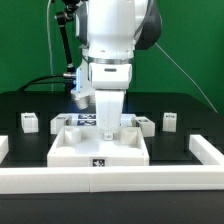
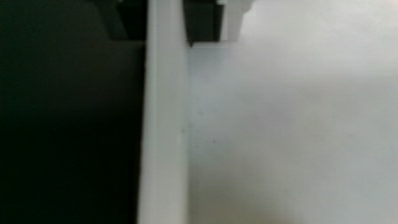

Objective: Assemble square table

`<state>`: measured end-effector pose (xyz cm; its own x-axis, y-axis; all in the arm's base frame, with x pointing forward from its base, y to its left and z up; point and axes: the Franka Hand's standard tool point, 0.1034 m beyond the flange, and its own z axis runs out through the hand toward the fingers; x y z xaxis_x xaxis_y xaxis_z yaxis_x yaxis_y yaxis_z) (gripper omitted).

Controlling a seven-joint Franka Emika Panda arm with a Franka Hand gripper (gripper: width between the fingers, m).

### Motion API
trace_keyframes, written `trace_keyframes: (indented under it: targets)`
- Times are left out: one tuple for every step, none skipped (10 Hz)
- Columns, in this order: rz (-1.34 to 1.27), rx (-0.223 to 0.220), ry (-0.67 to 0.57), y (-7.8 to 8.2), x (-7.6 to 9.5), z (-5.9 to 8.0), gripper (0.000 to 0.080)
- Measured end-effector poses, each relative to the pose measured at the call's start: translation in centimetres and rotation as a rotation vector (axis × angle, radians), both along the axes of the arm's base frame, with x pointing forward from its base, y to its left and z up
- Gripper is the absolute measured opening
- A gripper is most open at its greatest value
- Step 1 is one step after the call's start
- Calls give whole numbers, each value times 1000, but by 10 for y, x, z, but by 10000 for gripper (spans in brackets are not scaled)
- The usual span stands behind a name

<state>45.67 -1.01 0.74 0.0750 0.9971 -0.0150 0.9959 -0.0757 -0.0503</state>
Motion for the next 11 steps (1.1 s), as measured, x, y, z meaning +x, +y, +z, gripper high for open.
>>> trace_keyframes:
  targets:
    - [-1, 0, 0, 0, 0, -1, 57]
    - [-1, 0, 0, 0, 0, 0, 57]
    - [-1, 0, 0, 0, 0, 0, 57]
    - [2, 2, -2, 2, 1, -1, 58]
    - [13, 9, -7, 10, 7, -1, 58]
    - [22, 16, -13, 19, 12, -2, 58]
    - [33, 19, -14, 25, 13, -2, 58]
    - [46, 22, -17, 32, 16, -2, 58]
    - [61, 27, -24, 41, 21, -2, 58]
    - [73, 30, -25, 49, 25, -2, 58]
    - [88, 35, -30, 59, 30, -2, 58]
